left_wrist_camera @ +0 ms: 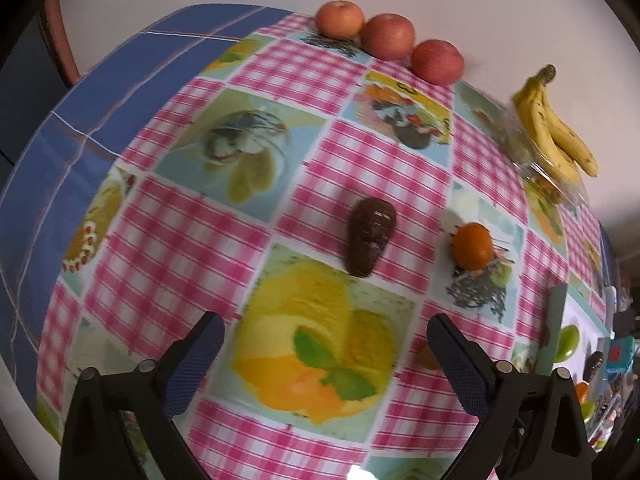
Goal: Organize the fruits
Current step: 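Grasp a small brown round fruit with the right tool while the left tool grasps a small yellow one, then carry both small round fruits over the white tray with both tools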
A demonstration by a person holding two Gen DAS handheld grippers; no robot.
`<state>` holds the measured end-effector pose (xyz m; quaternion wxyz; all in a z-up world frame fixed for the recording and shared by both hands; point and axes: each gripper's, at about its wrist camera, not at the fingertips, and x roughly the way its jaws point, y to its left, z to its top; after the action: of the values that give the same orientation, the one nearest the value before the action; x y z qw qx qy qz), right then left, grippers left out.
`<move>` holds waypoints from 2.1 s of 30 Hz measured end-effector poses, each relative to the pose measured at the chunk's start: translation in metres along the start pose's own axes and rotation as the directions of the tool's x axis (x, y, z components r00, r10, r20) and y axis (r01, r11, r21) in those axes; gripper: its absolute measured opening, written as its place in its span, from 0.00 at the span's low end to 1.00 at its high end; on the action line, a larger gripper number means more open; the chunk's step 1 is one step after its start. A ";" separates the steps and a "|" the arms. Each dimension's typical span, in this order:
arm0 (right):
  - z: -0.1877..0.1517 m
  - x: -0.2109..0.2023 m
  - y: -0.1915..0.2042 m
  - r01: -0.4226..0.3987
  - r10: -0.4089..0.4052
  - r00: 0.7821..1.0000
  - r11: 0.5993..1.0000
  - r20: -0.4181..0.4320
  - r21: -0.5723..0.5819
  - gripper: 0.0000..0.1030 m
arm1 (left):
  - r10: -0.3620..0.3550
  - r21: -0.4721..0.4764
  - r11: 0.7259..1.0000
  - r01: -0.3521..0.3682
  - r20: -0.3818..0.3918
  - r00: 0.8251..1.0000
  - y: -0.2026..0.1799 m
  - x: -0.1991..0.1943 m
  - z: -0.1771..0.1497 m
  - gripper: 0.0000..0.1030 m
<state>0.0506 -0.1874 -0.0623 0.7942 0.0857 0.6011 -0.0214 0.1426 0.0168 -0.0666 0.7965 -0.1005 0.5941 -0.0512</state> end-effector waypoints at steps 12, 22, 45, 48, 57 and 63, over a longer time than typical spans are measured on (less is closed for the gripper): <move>0.000 -0.006 -0.020 -0.004 0.004 1.000 0.999 0.011 0.039 0.27 | -0.131 0.055 0.989 0.135 -0.067 0.989 -0.049 0.014 -0.018 0.68; -0.002 -0.010 -0.025 -0.016 0.015 1.000 0.999 0.014 0.048 0.27 | -0.166 0.052 0.984 0.172 -0.102 0.981 -0.064 0.024 -0.024 0.35; -0.001 -0.059 -0.089 0.005 -0.034 0.991 0.977 0.131 0.215 0.27 | -0.241 0.045 0.970 0.240 0.013 0.971 -0.071 -0.025 -0.016 0.26; -0.003 -0.066 -0.111 0.035 -0.073 0.988 0.965 0.137 0.260 0.27 | -0.256 0.066 0.965 0.254 0.023 0.966 -0.082 -0.032 -0.017 0.26; -0.024 -0.088 -0.177 0.098 -0.162 0.977 0.918 0.137 0.385 0.27 | -0.304 0.176 0.938 0.299 0.003 0.953 -0.132 -0.047 -0.040 0.26; -0.036 -0.102 -0.203 0.129 -0.204 0.968 0.902 0.145 0.412 0.27 | -0.324 0.278 0.904 0.323 -0.046 0.945 -0.174 -0.050 -0.065 0.26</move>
<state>-0.0401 -0.3884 0.0040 0.8073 0.1919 0.5130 -0.2196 0.0722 -0.1497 0.0009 0.7834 -0.0830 0.5552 -0.2666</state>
